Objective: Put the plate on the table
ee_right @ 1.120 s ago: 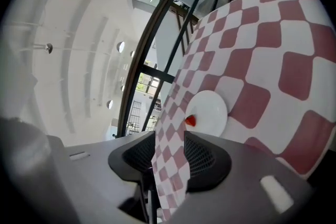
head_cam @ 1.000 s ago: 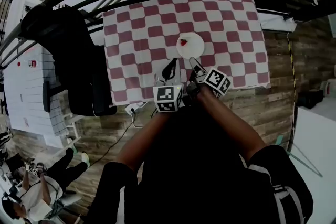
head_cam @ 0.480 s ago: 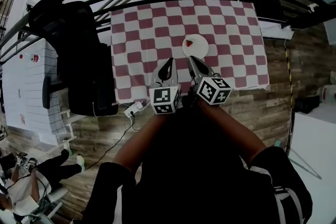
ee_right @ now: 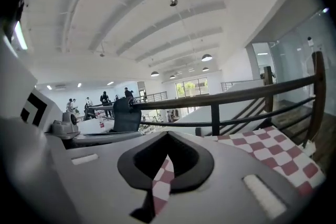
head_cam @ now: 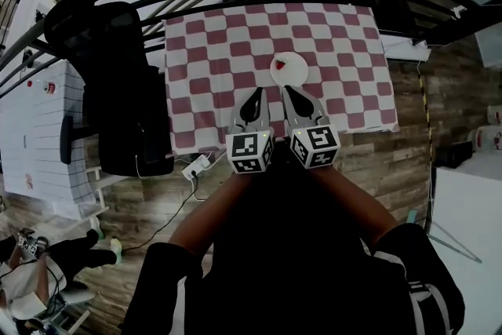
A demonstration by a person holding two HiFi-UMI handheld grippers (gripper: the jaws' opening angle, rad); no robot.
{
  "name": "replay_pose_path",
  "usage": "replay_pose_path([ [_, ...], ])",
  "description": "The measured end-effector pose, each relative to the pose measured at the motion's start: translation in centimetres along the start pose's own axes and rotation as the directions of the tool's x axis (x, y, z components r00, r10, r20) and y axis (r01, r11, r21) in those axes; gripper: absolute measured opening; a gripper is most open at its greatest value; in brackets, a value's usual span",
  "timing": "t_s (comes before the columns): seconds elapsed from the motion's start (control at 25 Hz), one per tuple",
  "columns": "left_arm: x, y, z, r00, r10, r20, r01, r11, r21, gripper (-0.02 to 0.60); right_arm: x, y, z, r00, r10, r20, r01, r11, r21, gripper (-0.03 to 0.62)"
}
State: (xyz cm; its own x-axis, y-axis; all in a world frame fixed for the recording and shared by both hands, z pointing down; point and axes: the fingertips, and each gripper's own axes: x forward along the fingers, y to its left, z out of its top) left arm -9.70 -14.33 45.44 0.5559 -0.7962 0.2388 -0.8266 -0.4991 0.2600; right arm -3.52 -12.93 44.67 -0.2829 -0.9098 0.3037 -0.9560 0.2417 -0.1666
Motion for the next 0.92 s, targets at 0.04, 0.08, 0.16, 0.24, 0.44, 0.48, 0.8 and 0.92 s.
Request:
replay_pose_path([
  [0.04,-0.2,-0.4,-0.2,1.000,-0.008,-0.004,0.008,1.000,0.000,0.009,-0.3,0.1,-0.1,1.000,-0.008,-0.003,0.007,1.000,-0.011,-0.003],
  [0.08,-0.3,-0.8,-0.6,1.000,-0.017,-0.009,0.017,1.000,-0.002,0.009,-0.7,0.1,-0.4,1.000,-0.014,-0.009,0.014,1.000,-0.013,-0.003],
  [0.16,-0.8,-1.4,-1.1,0.999,-0.032,-0.017,0.031,1.000,-0.003,0.009,-1.3,0.2,-1.1,0.999,-0.023,-0.025,0.023,1.000,-0.004,-0.003],
  [0.24,-1.3,-1.9,-1.5,0.999,-0.043,-0.020,0.043,0.999,-0.004,0.009,-2.0,0.4,-1.7,0.999,-0.034,-0.034,0.034,0.999,0.001,-0.003],
  [0.44,-2.1,-2.5,-2.0,0.998,-0.059,-0.023,0.059,0.998,-0.008,0.009,-3.3,0.6,-1.9,0.997,-0.068,-0.030,0.068,0.998,-0.004,-0.003],
  [0.48,-2.3,-2.5,-2.2,0.998,-0.063,-0.024,0.063,0.998,-0.007,0.009,-3.4,0.9,-1.8,0.997,-0.069,-0.026,0.068,0.998,-0.006,-0.003],
  [0.8,-5.8,-1.0,-1.6,0.999,-0.052,-0.003,0.052,0.999,0.012,0.009,-3.9,5.4,-2.3,0.999,-0.029,-0.017,0.028,0.999,-0.023,-0.003],
  [0.92,-7.4,0.4,-1.9,0.999,-0.036,0.002,0.036,0.999,0.019,0.009,-3.5,7.6,-2.8,1.000,-0.008,-0.016,0.007,1.000,-0.028,-0.003],
])
